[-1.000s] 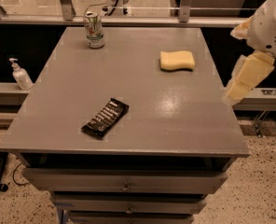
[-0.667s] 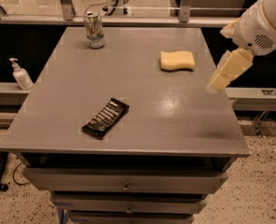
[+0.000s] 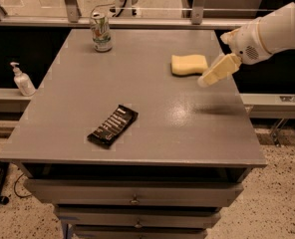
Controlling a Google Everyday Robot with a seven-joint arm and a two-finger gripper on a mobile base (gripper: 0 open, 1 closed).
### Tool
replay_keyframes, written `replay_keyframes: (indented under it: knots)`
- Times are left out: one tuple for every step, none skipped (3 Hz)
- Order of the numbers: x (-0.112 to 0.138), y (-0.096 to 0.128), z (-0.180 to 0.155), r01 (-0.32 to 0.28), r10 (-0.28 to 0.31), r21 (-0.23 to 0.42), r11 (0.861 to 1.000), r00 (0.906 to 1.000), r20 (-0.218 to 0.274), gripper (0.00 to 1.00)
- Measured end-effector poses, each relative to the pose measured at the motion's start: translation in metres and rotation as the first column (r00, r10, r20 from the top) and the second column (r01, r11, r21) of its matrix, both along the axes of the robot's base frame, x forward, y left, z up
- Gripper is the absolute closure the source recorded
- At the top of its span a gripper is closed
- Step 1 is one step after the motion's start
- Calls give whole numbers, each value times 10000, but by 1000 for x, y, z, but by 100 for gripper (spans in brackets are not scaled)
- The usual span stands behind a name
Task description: Move sponge near rxbar chocolate
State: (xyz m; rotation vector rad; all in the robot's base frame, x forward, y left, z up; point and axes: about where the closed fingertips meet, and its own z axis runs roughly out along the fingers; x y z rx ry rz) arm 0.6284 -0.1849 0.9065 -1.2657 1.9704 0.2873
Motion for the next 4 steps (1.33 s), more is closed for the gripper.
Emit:
replay_keyframes:
  knots:
    - [38, 9, -21, 110, -130, 901, 9959, 9997, 216, 0]
    - [62, 16, -34, 206, -248, 1382, 9902, 9993, 285, 0]
    - [76, 20, -45, 319, -361, 1699, 9849, 9991, 218, 0]
    - [81, 22, -53, 434, -464, 1910, 9806, 9989, 114, 18]
